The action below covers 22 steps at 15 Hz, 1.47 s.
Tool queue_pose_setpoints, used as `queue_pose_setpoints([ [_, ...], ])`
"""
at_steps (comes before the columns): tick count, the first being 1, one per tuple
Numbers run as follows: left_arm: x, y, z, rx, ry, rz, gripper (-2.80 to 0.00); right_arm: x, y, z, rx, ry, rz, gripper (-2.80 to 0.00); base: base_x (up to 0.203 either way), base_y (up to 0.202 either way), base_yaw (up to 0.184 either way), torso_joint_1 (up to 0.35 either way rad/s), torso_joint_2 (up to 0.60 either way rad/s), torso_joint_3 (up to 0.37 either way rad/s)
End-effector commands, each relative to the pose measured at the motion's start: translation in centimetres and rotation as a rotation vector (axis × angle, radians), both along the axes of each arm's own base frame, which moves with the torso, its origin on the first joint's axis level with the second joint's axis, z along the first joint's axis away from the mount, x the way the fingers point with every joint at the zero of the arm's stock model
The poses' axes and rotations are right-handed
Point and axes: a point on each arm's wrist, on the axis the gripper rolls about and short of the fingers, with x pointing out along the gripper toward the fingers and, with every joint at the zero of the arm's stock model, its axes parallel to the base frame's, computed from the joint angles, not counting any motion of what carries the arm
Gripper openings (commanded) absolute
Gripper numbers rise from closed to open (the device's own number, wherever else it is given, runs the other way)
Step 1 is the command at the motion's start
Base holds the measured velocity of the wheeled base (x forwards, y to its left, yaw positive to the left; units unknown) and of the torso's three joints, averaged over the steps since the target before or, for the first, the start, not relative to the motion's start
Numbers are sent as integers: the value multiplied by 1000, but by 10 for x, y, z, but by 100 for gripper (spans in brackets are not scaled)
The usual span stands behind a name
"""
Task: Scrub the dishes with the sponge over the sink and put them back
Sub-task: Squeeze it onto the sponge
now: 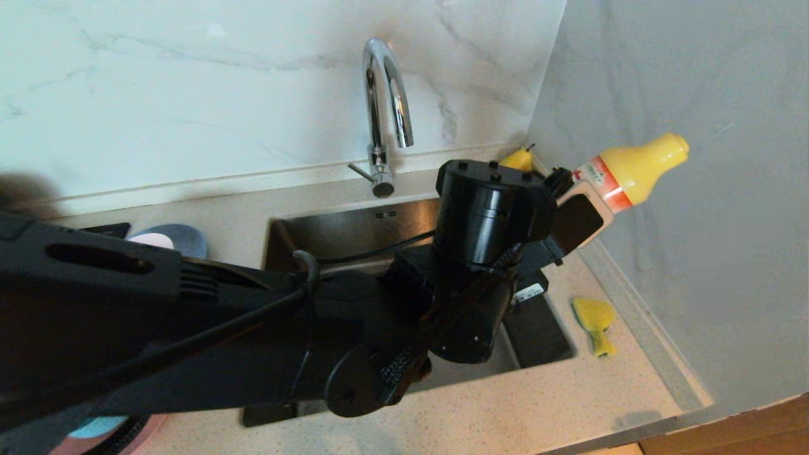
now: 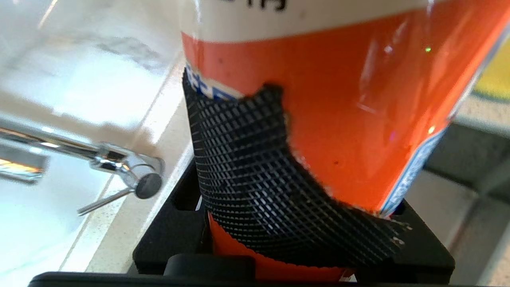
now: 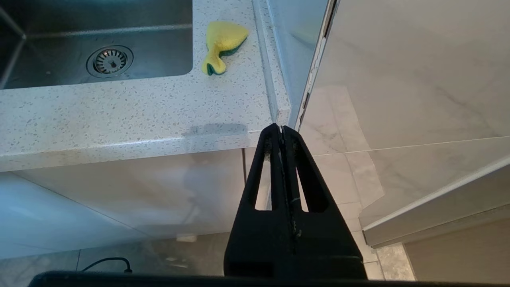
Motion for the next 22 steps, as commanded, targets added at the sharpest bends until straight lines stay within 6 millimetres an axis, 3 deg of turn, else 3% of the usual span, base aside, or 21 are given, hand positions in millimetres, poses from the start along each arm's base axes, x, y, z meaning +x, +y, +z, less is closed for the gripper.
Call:
queue_pose_setpoints([
  [1, 5, -7, -16, 42, 14, 2, -280, 0, 0, 0, 0, 0, 1, -280, 0, 0, 0, 0, 0, 0],
  [11, 17, -25, -56, 171, -14, -9, -280, 0, 0, 0, 0, 0, 1, -280, 0, 0, 0, 0, 0, 0],
  [22, 27, -25, -80, 276, -19, 20, -280, 0, 0, 0, 0, 0, 1, -280, 0, 0, 0, 0, 0, 0],
])
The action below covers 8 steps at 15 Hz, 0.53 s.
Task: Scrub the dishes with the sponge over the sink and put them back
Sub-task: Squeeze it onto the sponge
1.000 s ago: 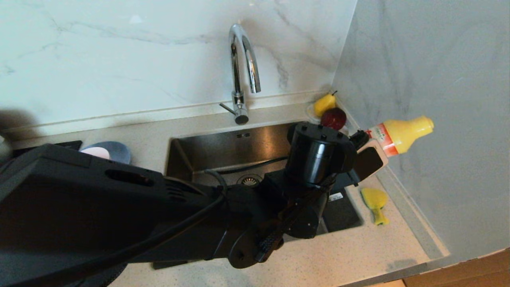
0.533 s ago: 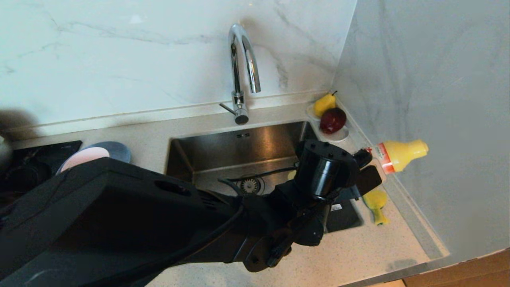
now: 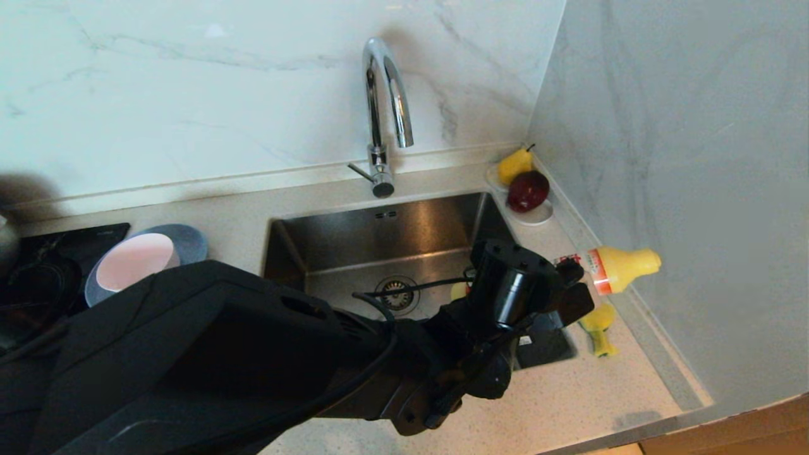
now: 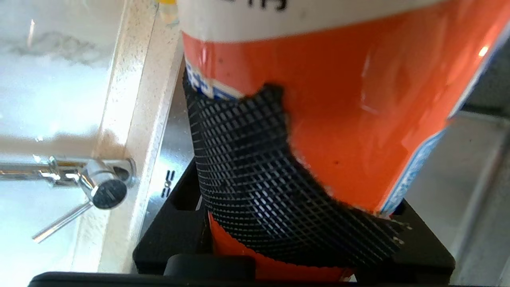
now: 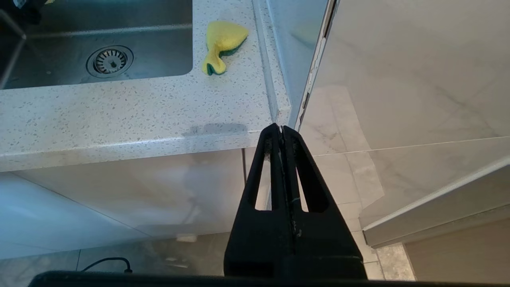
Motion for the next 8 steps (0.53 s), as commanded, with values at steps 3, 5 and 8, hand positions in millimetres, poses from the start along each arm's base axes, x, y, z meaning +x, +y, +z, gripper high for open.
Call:
queue_pose_setpoints([
  [3, 6, 1, -11, 38, -10, 8, -280, 0, 0, 0, 0, 0, 1, -280, 0, 0, 0, 0, 0, 0],
  [5, 8, 0, -18, 56, -7, 9, -280, 0, 0, 0, 0, 0, 1, -280, 0, 0, 0, 0, 0, 0],
  [8, 10, -5, -29, 71, -24, 3, -280, 0, 0, 0, 0, 0, 1, -280, 0, 0, 0, 0, 0, 0],
])
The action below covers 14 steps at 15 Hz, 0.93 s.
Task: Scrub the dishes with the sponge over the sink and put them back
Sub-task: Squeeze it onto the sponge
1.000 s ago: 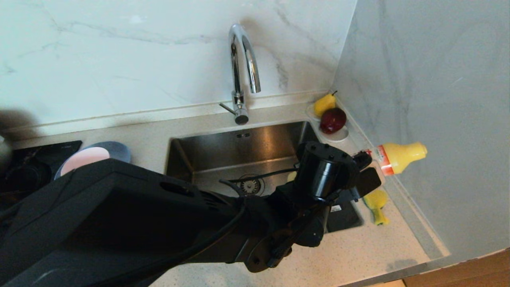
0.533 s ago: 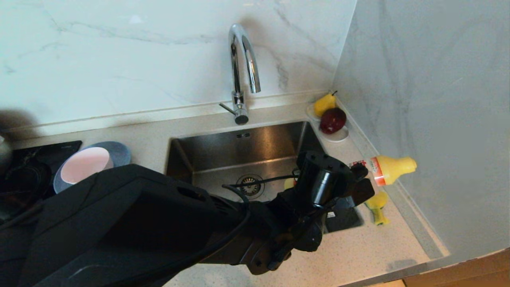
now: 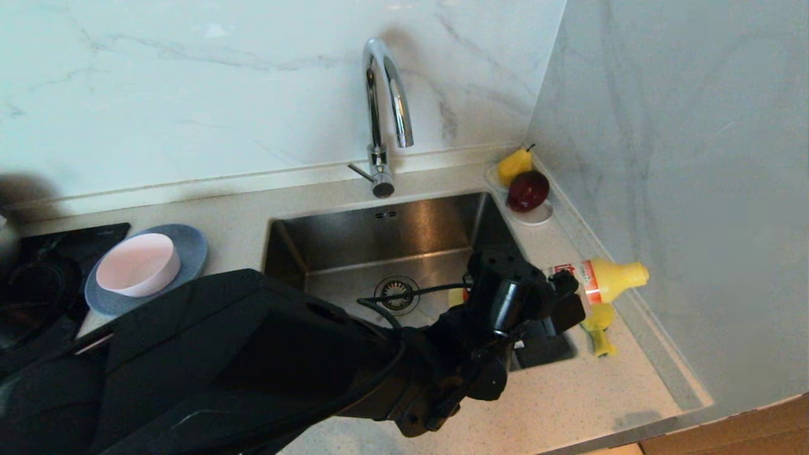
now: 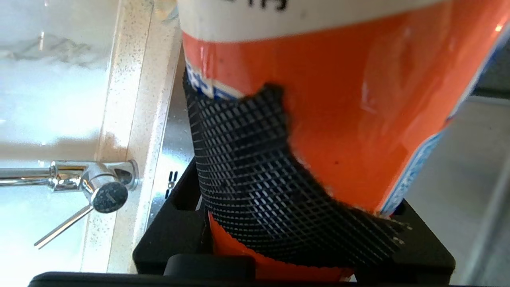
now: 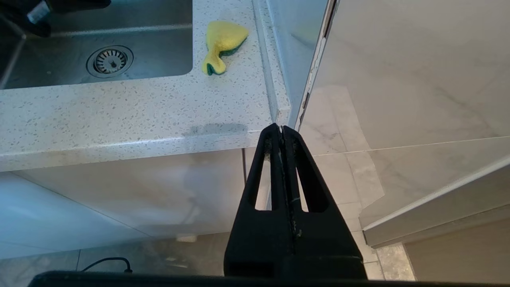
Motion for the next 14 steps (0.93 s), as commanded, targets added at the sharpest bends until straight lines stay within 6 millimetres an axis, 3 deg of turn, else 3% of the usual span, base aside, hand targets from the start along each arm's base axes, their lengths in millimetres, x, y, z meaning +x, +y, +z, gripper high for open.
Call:
queue_pose_setpoints([
  [1, 2, -4, -13, 29, 0, -2, -280, 0, 0, 0, 0, -1, 1, -280, 0, 0, 0, 0, 0, 0],
  [6, 4, -6, -29, 79, 12, -6, -280, 0, 0, 0, 0, -2, 1, -280, 0, 0, 0, 0, 0, 0],
  [14, 11, -4, -31, 161, -34, 62, -280, 0, 0, 0, 0, -1, 1, -280, 0, 0, 0, 0, 0, 0],
])
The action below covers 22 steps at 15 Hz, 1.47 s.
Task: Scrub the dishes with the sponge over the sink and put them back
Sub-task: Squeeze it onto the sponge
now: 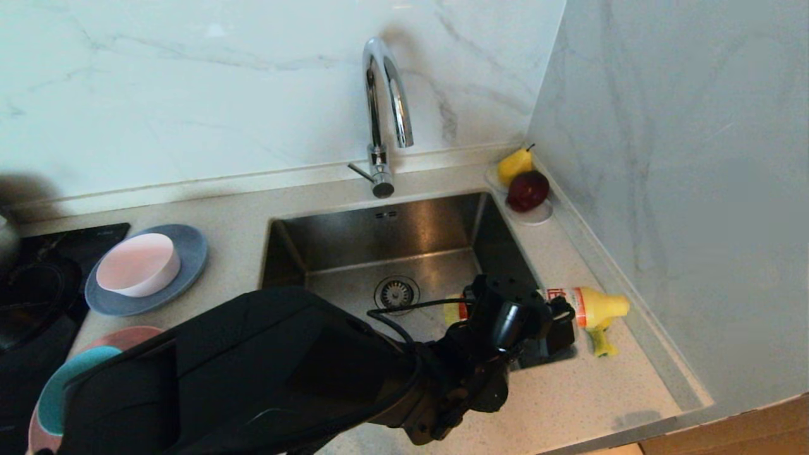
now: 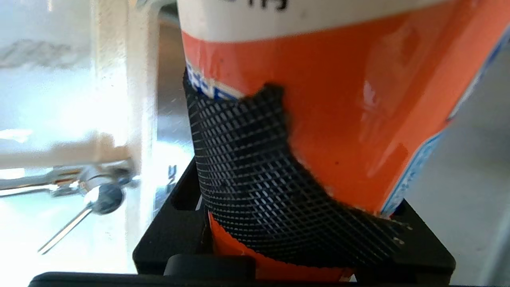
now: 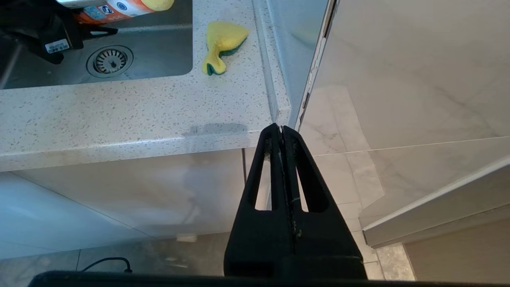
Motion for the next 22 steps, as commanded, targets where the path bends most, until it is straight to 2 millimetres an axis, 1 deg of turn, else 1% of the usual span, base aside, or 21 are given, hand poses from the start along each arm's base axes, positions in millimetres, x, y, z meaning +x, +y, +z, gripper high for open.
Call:
queue_pose_setpoints([
  [1, 3, -2, -2, 12, -11, 23, -280, 0, 0, 0, 0, 0, 1, -280, 0, 0, 0, 0, 0, 0],
  [8, 11, -12, -21, 60, -27, 76, -280, 0, 0, 0, 0, -2, 1, -280, 0, 0, 0, 0, 0, 0],
  [13, 11, -13, -22, 105, -45, 85, -280, 0, 0, 0, 0, -1, 1, -280, 0, 0, 0, 0, 0, 0],
  [18, 16, -21, -23, 142, -76, 71, -280, 0, 0, 0, 0, 0, 1, -280, 0, 0, 0, 0, 0, 0],
  [22, 16, -21, -26, 177, -81, 66, -280, 0, 0, 0, 0, 0, 1, -280, 0, 0, 0, 0, 0, 0],
])
